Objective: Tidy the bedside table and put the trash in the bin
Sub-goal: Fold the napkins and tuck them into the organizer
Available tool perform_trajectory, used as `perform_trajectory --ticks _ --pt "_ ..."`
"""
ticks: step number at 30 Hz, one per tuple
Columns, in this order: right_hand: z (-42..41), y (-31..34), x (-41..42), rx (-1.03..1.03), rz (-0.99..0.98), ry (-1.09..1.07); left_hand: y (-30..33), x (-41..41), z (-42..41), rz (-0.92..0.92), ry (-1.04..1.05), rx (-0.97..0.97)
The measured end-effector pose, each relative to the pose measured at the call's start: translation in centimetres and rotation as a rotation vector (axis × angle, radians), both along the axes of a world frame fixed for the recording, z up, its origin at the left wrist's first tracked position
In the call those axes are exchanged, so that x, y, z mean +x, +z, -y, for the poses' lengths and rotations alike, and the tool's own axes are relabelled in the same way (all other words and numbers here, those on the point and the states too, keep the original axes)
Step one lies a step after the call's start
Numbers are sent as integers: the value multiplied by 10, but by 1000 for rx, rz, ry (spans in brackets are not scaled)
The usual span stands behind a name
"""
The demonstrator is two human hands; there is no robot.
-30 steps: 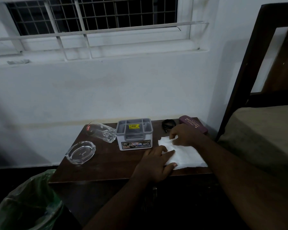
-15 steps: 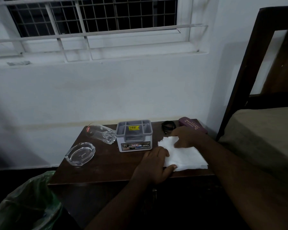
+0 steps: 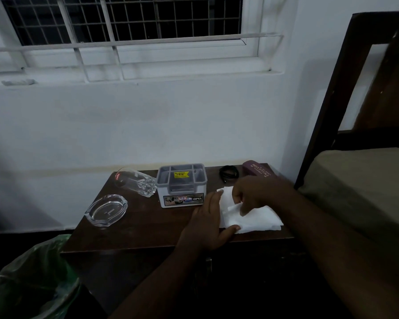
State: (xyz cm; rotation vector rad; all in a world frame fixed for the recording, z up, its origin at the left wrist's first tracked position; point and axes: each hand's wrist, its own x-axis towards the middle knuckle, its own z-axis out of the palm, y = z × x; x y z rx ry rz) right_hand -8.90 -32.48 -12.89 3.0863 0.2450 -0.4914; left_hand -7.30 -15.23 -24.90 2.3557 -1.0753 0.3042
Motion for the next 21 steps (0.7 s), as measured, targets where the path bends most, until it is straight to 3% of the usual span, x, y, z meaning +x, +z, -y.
perform_trajectory --ticks 5,8,12,15,21 --pt "0 -1 -3 17 -265 -21 -1 0 -1 1 -7 -12" --pt "2 3 -5 65 -324 -47 -3 1 -4 15 -21 9" --pt "14 5 -3 152 -289 -97 -1 -3 -3 -10 -12 -58" --pt "25 1 0 107 -187 -113 3 -4 -2 -78 -16 -86" --pt "35 -8 5 102 -210 -216 4 -3 -4 -25 -4 -3"
